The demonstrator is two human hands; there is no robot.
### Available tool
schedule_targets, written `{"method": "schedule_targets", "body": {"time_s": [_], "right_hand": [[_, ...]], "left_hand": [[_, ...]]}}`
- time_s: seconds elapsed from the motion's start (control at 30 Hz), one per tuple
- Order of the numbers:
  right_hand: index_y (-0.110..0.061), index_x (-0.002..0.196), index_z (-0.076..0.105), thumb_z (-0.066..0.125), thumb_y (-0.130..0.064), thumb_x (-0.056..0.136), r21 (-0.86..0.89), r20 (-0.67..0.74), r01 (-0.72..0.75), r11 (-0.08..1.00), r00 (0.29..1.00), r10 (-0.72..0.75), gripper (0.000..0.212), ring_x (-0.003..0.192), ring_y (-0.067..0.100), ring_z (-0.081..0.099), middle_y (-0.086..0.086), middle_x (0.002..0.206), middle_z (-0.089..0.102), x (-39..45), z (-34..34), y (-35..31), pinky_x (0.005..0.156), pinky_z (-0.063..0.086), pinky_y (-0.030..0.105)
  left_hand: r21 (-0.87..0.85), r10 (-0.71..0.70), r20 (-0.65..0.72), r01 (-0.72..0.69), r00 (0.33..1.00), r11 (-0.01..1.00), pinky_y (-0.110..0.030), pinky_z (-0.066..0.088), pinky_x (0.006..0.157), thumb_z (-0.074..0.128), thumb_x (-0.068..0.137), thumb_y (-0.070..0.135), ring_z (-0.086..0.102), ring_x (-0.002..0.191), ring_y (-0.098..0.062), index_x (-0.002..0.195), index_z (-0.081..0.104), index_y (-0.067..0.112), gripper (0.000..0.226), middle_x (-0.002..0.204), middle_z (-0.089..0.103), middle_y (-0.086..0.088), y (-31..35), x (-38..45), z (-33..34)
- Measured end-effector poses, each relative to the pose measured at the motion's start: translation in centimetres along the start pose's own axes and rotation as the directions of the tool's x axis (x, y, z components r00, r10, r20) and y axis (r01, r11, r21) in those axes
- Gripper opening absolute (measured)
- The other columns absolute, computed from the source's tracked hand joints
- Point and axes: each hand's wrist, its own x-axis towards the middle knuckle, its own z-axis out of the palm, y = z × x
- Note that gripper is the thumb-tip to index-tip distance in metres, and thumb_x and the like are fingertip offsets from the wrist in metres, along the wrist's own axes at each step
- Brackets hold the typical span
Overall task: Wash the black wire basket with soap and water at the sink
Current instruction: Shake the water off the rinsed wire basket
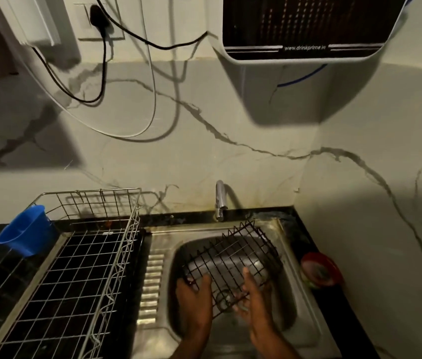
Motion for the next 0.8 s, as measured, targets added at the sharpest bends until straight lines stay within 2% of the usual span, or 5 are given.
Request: {"method": "schedule_targets", "body": {"time_s": [0.1,0.27,0.43,0.6,0.8], "right_hand": [[-0.029,0.147,0.045,0.084,-0.059,0.068,0.059,0.047,0.084,0.995,0.995,-0.087,0.093,0.094,0.022,0.076,0.004,0.115,0.073,0.3,-0.6,0.0,0.065,0.060,0.037],[-0.012,0.133,0.057,0.074,-0.034,0.087,0.075,0.077,0.178,0.981,0.980,-0.184,0.054,0.101,0.032,0.074,0.016,0.124,0.068,0.9,-3.5,-2.5,0.092,0.055,0.059],[-0.014,0.118,0.065,0.074,-0.038,0.086,-0.059,0.154,0.213,0.975,0.967,-0.202,0.041,0.096,0.033,0.074,0.015,0.116,0.071,1.3,-5.2,-4.7,0.087,0.057,0.058],[-0.033,0.128,0.061,0.083,-0.043,0.076,-0.215,0.272,0.293,0.931,0.934,-0.231,0.057,0.096,0.029,0.075,0.006,0.125,0.069,0.3,-3.8,-5.8,0.082,0.061,0.052],[-0.045,0.133,0.045,0.069,-0.014,0.093,-0.366,0.256,0.503,0.783,0.863,-0.435,0.057,0.101,-0.007,0.060,-0.026,0.120,0.059,-0.8,-1.9,-5.2,0.079,0.049,0.013]], "left_hand": [[0.014,-0.061,0.080,0.060,0.995,0.998,-0.052,0.048,0.110,0.070,0.068,0.071,0.059,0.128,-0.032,0.141,0.053,0.013,0.094,0.141,0.061,-0.009,-1.5,-0.8,0.0],[-0.104,0.107,0.295,-0.080,0.949,0.991,-0.026,0.056,0.091,0.072,0.082,0.069,0.069,0.106,-0.024,0.109,0.066,0.023,0.054,0.108,0.074,0.001,-1.2,-1.9,-4.5],[-0.076,0.192,0.258,-0.178,0.947,0.981,-0.052,0.054,0.103,0.060,0.076,0.086,0.070,0.110,-0.020,0.111,0.071,0.034,0.064,0.112,0.076,0.004,2.0,2.7,-5.7],[0.100,0.021,0.646,-0.112,0.763,0.989,-0.045,0.059,0.094,0.060,0.079,0.085,0.070,0.113,-0.023,0.133,0.058,0.036,0.073,0.131,0.068,-0.005,6.7,2.9,-3.0],[0.022,0.214,0.492,-0.258,0.844,0.966,-0.036,0.055,0.102,0.071,0.075,0.082,0.062,0.124,-0.008,0.150,0.046,0.034,0.092,0.140,0.063,0.009,4.0,1.2,-2.5]]}}
